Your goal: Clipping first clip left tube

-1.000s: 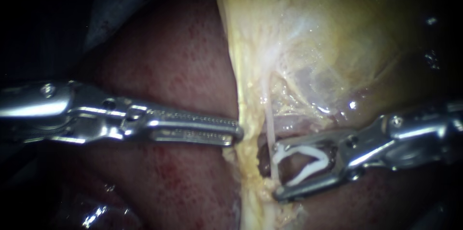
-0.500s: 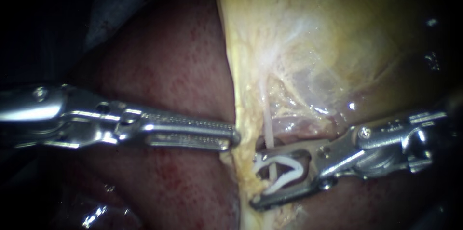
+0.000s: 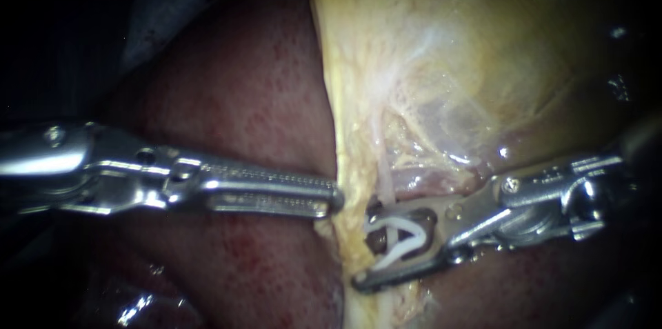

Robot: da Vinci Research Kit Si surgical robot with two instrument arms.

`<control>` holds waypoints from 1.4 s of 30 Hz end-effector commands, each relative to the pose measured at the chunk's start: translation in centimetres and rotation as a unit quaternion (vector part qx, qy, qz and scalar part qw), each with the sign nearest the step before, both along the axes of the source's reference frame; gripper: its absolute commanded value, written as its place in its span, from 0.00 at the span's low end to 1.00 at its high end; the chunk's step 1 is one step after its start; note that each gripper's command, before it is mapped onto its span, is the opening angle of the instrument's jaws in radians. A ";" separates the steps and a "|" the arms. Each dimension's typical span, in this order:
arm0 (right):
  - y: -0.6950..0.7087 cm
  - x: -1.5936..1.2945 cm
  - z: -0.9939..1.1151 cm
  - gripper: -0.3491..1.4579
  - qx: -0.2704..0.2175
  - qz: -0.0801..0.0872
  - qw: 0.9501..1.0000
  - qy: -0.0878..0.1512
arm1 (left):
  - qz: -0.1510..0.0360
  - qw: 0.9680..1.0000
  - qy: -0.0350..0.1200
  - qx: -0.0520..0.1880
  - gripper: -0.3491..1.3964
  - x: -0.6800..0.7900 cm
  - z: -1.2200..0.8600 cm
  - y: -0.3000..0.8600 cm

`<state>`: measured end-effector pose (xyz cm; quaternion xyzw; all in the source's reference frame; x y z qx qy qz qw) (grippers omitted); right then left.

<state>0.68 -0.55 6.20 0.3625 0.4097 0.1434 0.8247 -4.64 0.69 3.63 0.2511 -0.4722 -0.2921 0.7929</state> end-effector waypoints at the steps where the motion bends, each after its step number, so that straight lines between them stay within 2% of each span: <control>1: -0.01 0.02 0.00 0.47 -0.001 -0.001 1.000 0.000 | 0.000 1.000 0.000 0.000 0.00 0.00 0.00 0.00; 8: -0.12 0.13 0.03 0.46 0.008 -0.013 1.000 0.001 | 0.000 1.000 0.000 0.000 0.00 0.00 0.01 0.01; 12: -0.16 0.21 0.03 0.45 0.016 -0.011 1.000 -0.004 | 0.000 1.000 0.000 0.000 0.00 -0.01 0.01 0.01; 25: -0.11 0.27 0.08 0.40 0.023 -0.006 1.000 -0.009 | 0.000 1.000 0.000 0.000 0.00 -0.01 0.01 0.01; 36: -0.10 0.13 0.08 0.37 0.029 -0.008 1.000 -0.010 | 0.000 1.000 0.000 0.000 0.00 -0.01 0.03 0.02; 42: -0.06 0.08 0.01 0.36 0.030 -0.006 0.999 -0.010 | 0.001 1.000 0.000 0.000 0.00 0.00 0.05 0.03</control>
